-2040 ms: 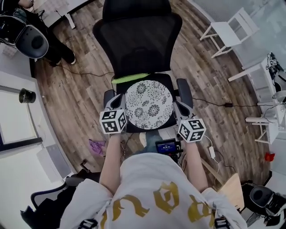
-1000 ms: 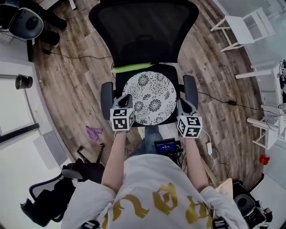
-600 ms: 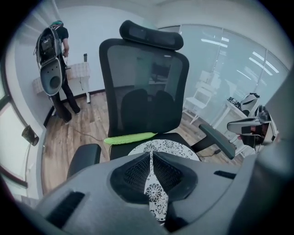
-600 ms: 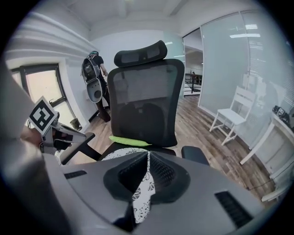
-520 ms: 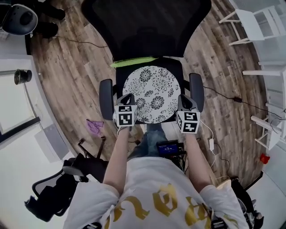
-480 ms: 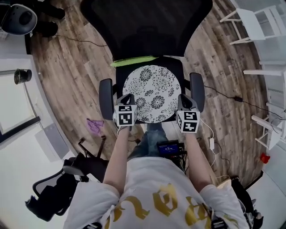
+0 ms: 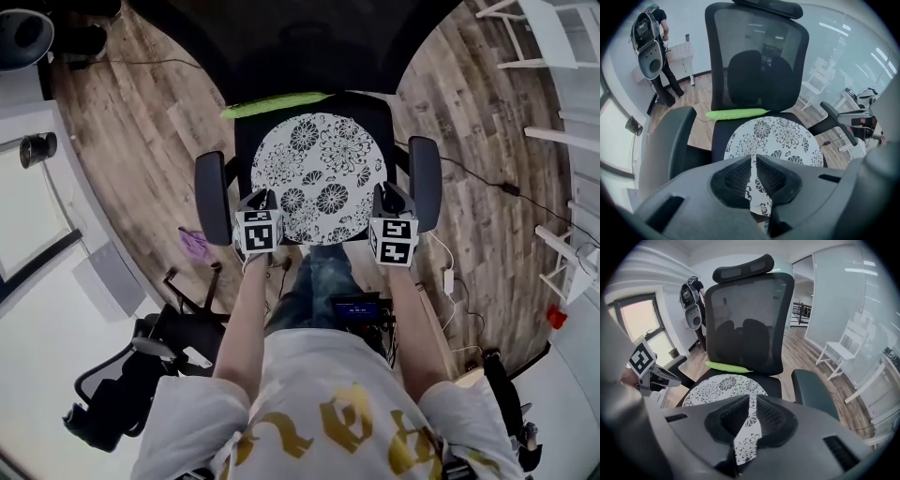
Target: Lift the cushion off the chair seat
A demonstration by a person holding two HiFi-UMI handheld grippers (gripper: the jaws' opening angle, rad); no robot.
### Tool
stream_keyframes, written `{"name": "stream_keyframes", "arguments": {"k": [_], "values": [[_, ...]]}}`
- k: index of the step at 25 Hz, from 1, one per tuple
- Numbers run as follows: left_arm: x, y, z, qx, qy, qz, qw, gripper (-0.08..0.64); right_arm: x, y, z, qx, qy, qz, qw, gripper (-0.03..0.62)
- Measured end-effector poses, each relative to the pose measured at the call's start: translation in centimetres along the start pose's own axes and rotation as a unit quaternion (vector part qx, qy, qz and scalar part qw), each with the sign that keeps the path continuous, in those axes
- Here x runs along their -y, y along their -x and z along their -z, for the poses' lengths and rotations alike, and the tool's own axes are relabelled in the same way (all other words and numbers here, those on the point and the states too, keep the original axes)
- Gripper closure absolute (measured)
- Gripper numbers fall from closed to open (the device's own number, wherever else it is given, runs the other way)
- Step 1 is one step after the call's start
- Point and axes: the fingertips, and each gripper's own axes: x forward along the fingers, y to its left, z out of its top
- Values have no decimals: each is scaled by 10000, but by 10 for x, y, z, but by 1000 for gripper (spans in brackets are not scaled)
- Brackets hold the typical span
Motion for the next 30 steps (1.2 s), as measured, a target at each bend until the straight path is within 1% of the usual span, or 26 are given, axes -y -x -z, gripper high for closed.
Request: {"name": "stream_keyframes", "arguments": {"k": [1,2,3,5,7,9,10,12,13,15,19,22,26,28,30], "values": [[-2,-8,5,-62,2,-55,10000,548,2,-7,4,-59,0,39,10000,576],[-4,-15,9,-110,-2,-127,9999,546,4,-14,8,-125,-14,51,9999,556],[-6,-22,13,-171,7,-194,9997,536,4,-22,12,-201,-44,36,9998,514],[-8,-34,23,-340,80,-275,9990,477,5,-36,21,-355,-95,9,9993,478],[-14,-45,32,-480,194,-381,9979,452,7,-50,30,-502,-51,68,9987,461],[-23,-53,42,-579,343,-518,9964,437,8,-64,42,-683,89,171,9975,439],[-28,-57,46,-606,430,-589,9955,426,9,-72,49,-806,243,222,9962,411],[-36,-66,54,-694,570,-710,9934,411,14,-88,62,-1049,574,308,9923,384],[-39,-70,59,-768,618,-743,9924,407,17,-94,68,-1143,650,354,9907,380],[-43,-76,67,-937,681,-779,9902,405,26,-104,79,-1322,654,461,9880,374],[-59,-88,82,-1132,635,-977,9867,380,40,-118,107,-1736,617,644,9808,367],[-66,-97,92,-1222,721,-1013,9847,376,47,-126,122,-1937,446,726,9773,360],[-70,-102,97,-1303,834,-1031,9826,376,47,-133,130,-2128,209,721,9742,362],[-72,-103,99,-1303,864,-1066,9819,376,42,-135,132,-2207,225,674,9727,399],[-71,-104,100,-1328,839,-1048,9820,376,40,-135,133,-2245,300,654,9718,413]]}}
